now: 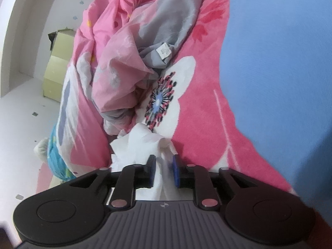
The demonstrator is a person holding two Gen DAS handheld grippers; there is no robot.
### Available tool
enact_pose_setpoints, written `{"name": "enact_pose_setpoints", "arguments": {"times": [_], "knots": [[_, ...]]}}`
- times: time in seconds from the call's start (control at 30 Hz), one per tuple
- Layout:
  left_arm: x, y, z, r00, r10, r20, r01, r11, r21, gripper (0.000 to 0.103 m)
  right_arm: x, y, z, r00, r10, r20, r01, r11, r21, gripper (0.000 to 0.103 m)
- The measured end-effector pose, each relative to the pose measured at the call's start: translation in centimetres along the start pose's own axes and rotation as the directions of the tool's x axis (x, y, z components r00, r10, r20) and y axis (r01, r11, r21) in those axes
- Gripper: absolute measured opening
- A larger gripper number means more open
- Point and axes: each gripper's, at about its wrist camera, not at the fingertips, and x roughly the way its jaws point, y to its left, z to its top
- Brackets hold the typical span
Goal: Fold clothes
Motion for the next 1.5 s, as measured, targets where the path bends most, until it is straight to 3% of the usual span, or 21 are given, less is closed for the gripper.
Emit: {"name": "enact_pose_setpoints", "arguments": {"times": [0.17, 0.37, 0.47, 0.5, 0.53, 0.6, 0.63, 0.7, 0.73, 0.77, 0.83, 1.07, 1.23, 1.27, 1.37, 1.4, 1.5], "knots": [[9.2, 1.5, 5.7, 1.000, 0.012, -0.010, -0.012, 0.997, -0.071, 0.041, 0.0, 0.1, 0.3, 1.000, 0.017, 0.023, -0.017, 1.000, -0.007, 0.032], [14.9, 2.1, 7.4, 0.994, -0.043, -0.097, 0.029, 0.990, -0.138, 0.041, 0.3, 0.2, 0.3, 0.999, 0.016, 0.044, -0.014, 0.999, -0.035, 0.032], [15.5, 2.3, 7.2, 0.989, -0.105, -0.103, 0.086, 0.981, -0.173, 0.040, 0.3, 0.2, 0.2, 0.998, 0.021, 0.054, -0.018, 0.999, -0.047, 0.032], [15.5, 2.3, 7.2, 0.988, -0.114, -0.102, 0.095, 0.980, -0.175, 0.036, 0.3, 0.2, 0.2, 0.998, 0.023, 0.056, -0.020, 0.998, -0.051, 0.032], [15.6, 2.2, 7.1, 0.989, -0.116, -0.097, 0.099, 0.980, -0.171, 0.030, 0.4, 0.3, 0.2, 0.998, 0.024, 0.056, -0.020, 0.998, -0.057, 0.032], [15.6, 2.0, 6.9, 0.990, -0.115, -0.083, 0.101, 0.982, -0.160, 0.004, 0.5, 0.3, 0.0, 0.998, 0.028, 0.057, -0.024, 0.997, -0.069, 0.032], [15.6, 1.9, 6.9, 0.991, -0.112, -0.071, 0.100, 0.982, -0.161, 0.001, 0.6, 0.4, 0.0, 0.998, 0.030, 0.054, -0.026, 0.997, -0.077, 0.032], [14.9, 2.2, 6.6, 0.995, -0.098, 0.001, 0.096, 0.979, -0.181, 0.000, 0.8, 0.5, -0.3, 0.999, 0.026, 0.042, -0.022, 0.996, -0.092, 0.025], [14.4, 2.5, 6.5, 0.994, -0.098, 0.041, 0.104, 0.975, -0.196, 0.000, 0.9, 0.6, -0.4, 0.999, 0.013, 0.038, -0.009, 0.995, -0.099, 0.012], [13.9, 2.8, 6.3, 0.992, -0.097, 0.080, 0.112, 0.971, -0.211, 0.000, 1.0, 0.6, -0.4, 0.999, 0.001, 0.036, 0.002, 0.995, -0.101, 0.006], [13.1, 3.6, 6.0, 0.984, -0.099, 0.148, 0.134, 0.960, -0.247, 0.000, 0.9, 0.5, -0.6, 0.999, -0.020, 0.040, 0.024, 0.995, -0.096, 0.002], [13.6, 5.9, 4.9, 0.956, -0.128, 0.263, 0.225, 0.897, -0.380, 0.000, 0.5, 0.3, -0.8, 0.995, -0.059, 0.080, 0.065, 0.995, -0.070, 0.001], [15.5, 5.8, 4.5, 0.969, -0.122, 0.217, 0.199, 0.902, -0.383, 0.000, 0.7, 0.3, -0.8, 0.993, -0.086, 0.085, 0.092, 0.993, -0.077, 0.002], [15.7, 5.9, 4.5, 0.973, -0.116, 0.202, 0.188, 0.901, -0.390, 0.003, 0.7, 0.3, -0.7, 0.993, -0.087, 0.083, 0.094, 0.993, -0.078, 0.002], [15.0, 6.7, 4.8, 0.974, -0.103, 0.203, 0.184, 0.881, -0.436, 0.036, 0.6, 0.1, -0.6, 0.994, -0.073, 0.086, 0.079, 0.995, -0.063, 0.005], [14.3, 7.1, 4.9, 0.973, -0.092, 0.214, 0.181, 0.875, -0.450, 0.042, 0.6, 0.1, -0.6, 0.994, -0.071, 0.087, 0.077, 0.995, -0.064, 0.006], [11.5, 8.1, 5.3, 0.966, -0.062, 0.252, 0.180, 0.859, -0.479, 0.047, 0.6, 0.1, -0.6, 0.994, -0.065, 0.089, 0.070, 0.995, -0.065, 0.008]]}}
